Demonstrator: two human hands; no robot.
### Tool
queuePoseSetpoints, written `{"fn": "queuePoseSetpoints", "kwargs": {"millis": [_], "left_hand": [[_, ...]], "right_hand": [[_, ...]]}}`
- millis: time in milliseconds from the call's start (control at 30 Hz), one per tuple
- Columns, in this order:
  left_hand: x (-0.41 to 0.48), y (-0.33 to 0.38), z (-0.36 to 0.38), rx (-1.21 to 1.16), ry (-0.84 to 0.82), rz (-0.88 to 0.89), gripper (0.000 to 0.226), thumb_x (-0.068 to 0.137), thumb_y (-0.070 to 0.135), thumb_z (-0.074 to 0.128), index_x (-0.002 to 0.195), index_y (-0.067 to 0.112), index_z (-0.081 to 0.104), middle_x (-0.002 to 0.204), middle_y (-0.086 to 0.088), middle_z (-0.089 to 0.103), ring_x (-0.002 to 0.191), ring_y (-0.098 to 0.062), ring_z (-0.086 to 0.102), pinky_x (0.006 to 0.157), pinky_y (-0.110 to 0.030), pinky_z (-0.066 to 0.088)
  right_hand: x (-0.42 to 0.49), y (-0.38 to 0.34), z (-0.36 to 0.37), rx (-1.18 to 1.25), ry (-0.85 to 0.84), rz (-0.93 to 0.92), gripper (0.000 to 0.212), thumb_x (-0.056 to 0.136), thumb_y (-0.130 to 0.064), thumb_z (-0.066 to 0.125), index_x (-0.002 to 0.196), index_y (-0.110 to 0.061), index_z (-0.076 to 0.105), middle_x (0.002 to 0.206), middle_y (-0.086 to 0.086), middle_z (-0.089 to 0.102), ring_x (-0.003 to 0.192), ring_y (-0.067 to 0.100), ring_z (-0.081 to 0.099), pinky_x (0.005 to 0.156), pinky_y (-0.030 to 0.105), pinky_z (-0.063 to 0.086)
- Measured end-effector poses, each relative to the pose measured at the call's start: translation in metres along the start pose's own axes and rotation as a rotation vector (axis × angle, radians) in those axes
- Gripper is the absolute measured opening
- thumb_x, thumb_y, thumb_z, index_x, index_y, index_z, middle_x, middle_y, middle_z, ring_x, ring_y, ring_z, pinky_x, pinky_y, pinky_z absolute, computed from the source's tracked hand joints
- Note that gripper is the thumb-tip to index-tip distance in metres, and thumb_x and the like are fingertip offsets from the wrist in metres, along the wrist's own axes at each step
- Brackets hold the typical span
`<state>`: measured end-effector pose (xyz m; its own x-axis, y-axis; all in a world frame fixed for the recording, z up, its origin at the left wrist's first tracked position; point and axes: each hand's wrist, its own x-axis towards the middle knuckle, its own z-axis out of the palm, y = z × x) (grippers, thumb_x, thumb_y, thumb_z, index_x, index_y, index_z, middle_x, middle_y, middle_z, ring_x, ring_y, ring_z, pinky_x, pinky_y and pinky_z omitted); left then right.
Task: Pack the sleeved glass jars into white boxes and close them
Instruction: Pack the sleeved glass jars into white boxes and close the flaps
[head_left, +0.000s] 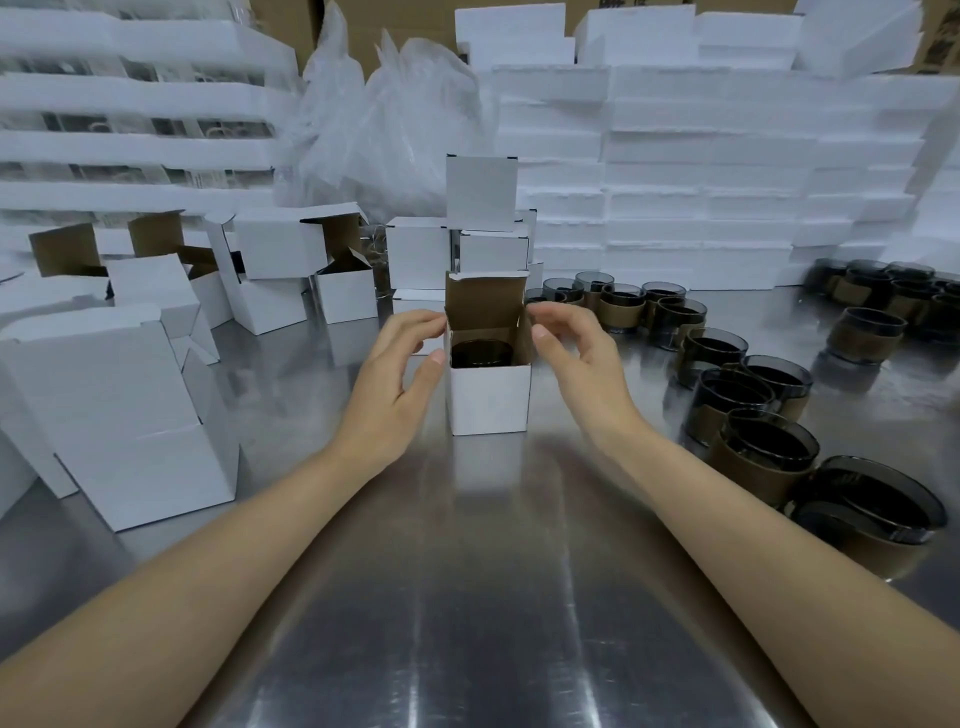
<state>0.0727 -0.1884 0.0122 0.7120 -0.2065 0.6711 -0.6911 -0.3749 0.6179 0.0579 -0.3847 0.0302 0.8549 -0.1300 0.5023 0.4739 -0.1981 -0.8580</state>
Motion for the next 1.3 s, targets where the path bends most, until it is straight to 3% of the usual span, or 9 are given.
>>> {"fn": "queuePoseSetpoints", "kwargs": {"millis": [133,300,433,667,833,967,1100,1200,1300], "left_hand": [[-0.001,0.000,0.001,-0.035,0.026,0.010,0.039,0.095,0.028,0.041,0.126,0.007,0.053,0.133,0.004,0.046,0.125,-0.002,0.043,0.105,-0.019,0.035],[-0.001,0.001,0.003,-0.049,0.033,-0.005,0.036,0.093,0.029,0.046,0.123,0.010,0.050,0.135,0.003,0.045,0.123,0.000,0.044,0.102,-0.015,0.037],[-0.001,0.000,0.003,-0.026,-0.008,0.022,0.037,0.093,0.029,0.050,0.124,0.009,0.051,0.135,0.001,0.044,0.124,-0.001,0.043,0.104,-0.017,0.036],[-0.004,0.001,0.006,0.056,-0.187,0.139,0.032,0.096,0.040,0.043,0.111,0.017,0.059,0.122,0.008,0.051,0.120,-0.008,0.050,0.100,-0.026,0.042],[-0.004,0.001,0.009,0.001,-0.162,0.023,0.024,0.097,0.040,0.043,0.102,0.026,0.062,0.138,0.007,0.030,0.135,0.000,0.027,0.103,-0.008,0.028],[-0.003,0.004,0.009,-0.059,-0.250,-0.031,0.029,0.096,0.047,0.042,0.123,0.039,0.047,0.146,0.012,0.022,0.137,0.009,0.020,0.107,-0.004,0.020],[-0.003,-0.001,0.009,-0.073,-0.242,-0.113,0.056,0.091,0.059,0.043,0.138,0.029,0.037,0.139,0.013,0.042,0.128,0.001,0.039,0.110,-0.028,0.033],[-0.002,-0.002,0.009,-0.171,-0.192,-0.137,0.046,0.085,0.060,0.054,0.118,0.031,0.039,0.139,0.013,0.046,0.127,-0.004,0.046,0.110,-0.037,0.037],[-0.002,-0.005,0.009,-0.185,-0.151,-0.111,0.041,0.082,0.060,0.060,0.105,0.045,0.030,0.136,0.012,0.048,0.128,-0.007,0.046,0.110,-0.038,0.037]], "right_hand": [[0.000,0.001,0.003,0.217,-0.179,0.113,0.041,0.091,-0.017,0.054,0.128,-0.035,0.052,0.141,-0.005,0.048,0.129,0.012,0.048,0.109,0.041,0.040],[-0.003,-0.001,0.005,0.226,-0.128,0.065,0.037,0.082,-0.020,0.056,0.115,-0.036,0.050,0.140,-0.003,0.046,0.122,0.013,0.052,0.108,0.049,0.039],[-0.002,-0.002,0.005,0.093,-0.233,0.096,0.043,0.080,-0.030,0.050,0.122,-0.038,0.054,0.124,-0.004,0.056,0.111,-0.001,0.052,0.113,0.040,0.033],[-0.005,0.006,0.010,0.060,-0.289,0.143,0.056,0.086,-0.024,0.055,0.136,-0.044,0.039,0.139,-0.024,0.039,0.120,-0.018,0.038,0.100,0.019,0.029],[-0.002,0.007,0.012,0.207,-0.197,0.104,0.070,0.087,0.005,0.049,0.139,-0.038,0.029,0.120,-0.010,0.063,0.116,0.010,0.055,0.102,0.026,0.041],[-0.005,0.006,0.013,0.109,-0.184,0.033,0.036,0.093,0.007,0.045,0.115,-0.020,0.056,0.111,-0.007,0.063,0.101,-0.005,0.058,0.088,0.013,0.043],[-0.005,0.009,0.005,0.082,-0.282,0.060,0.031,0.097,-0.029,0.038,0.120,-0.025,0.058,0.131,-0.010,0.055,0.123,-0.005,0.047,0.102,0.014,0.036],[-0.006,0.008,0.003,0.044,-0.298,0.015,0.035,0.091,-0.046,0.042,0.120,-0.033,0.057,0.133,-0.014,0.053,0.127,-0.005,0.044,0.104,0.013,0.034],[-0.009,0.007,0.006,-0.024,-0.214,-0.091,0.020,0.093,-0.030,0.055,0.111,-0.028,0.062,0.118,-0.014,0.061,0.112,-0.004,0.053,0.088,0.008,0.039]]}}
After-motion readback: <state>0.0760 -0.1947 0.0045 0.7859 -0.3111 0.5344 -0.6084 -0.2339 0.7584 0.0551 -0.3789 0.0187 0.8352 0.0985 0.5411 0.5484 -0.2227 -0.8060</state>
